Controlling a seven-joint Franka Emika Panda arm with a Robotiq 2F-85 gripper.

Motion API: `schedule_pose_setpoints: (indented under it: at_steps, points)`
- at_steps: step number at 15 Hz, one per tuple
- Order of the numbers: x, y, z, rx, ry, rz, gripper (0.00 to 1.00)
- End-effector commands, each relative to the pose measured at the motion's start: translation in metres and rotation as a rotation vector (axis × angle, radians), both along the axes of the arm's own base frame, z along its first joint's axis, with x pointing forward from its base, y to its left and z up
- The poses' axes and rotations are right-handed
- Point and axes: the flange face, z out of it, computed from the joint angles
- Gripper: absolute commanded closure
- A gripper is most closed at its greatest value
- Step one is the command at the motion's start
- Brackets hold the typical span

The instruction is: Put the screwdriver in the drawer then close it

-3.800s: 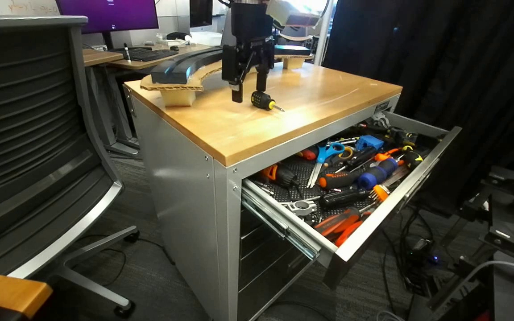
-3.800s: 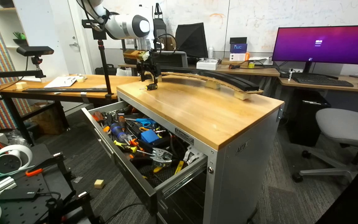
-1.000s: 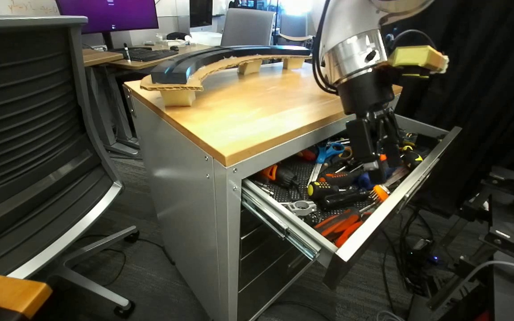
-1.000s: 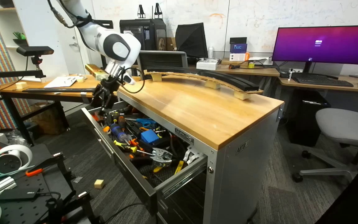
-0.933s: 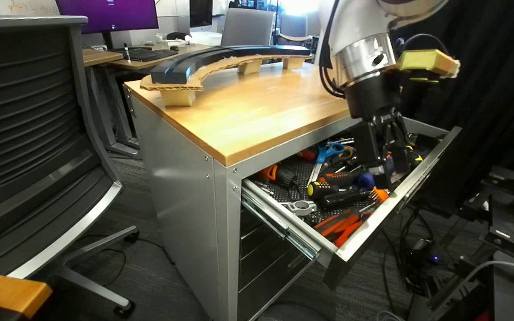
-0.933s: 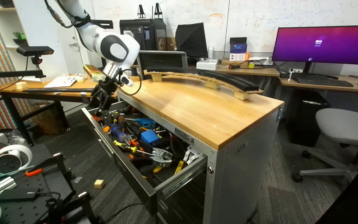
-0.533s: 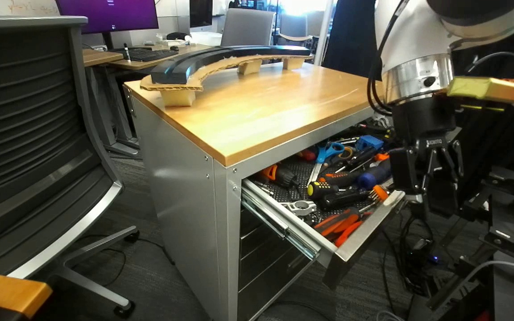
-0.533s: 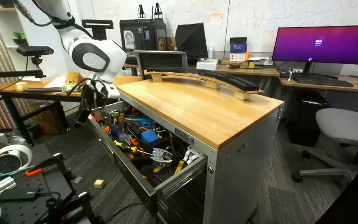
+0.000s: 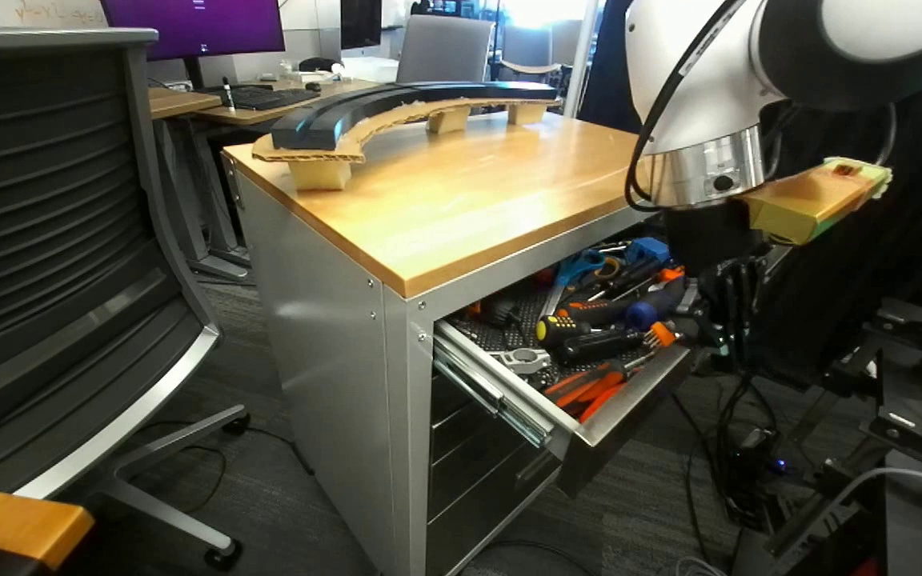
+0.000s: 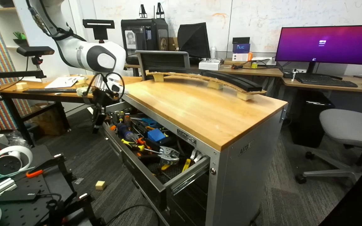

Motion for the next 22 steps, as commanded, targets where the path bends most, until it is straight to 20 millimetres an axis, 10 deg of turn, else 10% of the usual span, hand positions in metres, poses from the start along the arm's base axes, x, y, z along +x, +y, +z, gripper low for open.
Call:
schedule_pose_setpoints:
  at_steps: [1, 13, 14, 22]
  points:
    - [0.052, 0.032, -0.001, -0.099, -0.128, 0.132, 0.96]
    - [0.108, 0.081, 0.003, -0.317, -0.567, 0.512, 0.95]
    - [0.106, 0.081, 0.008, -0.336, -0.603, 0.522, 0.72]
    - [0.067, 0.069, 0.113, -0.094, -0.423, 0.464, 0.20]
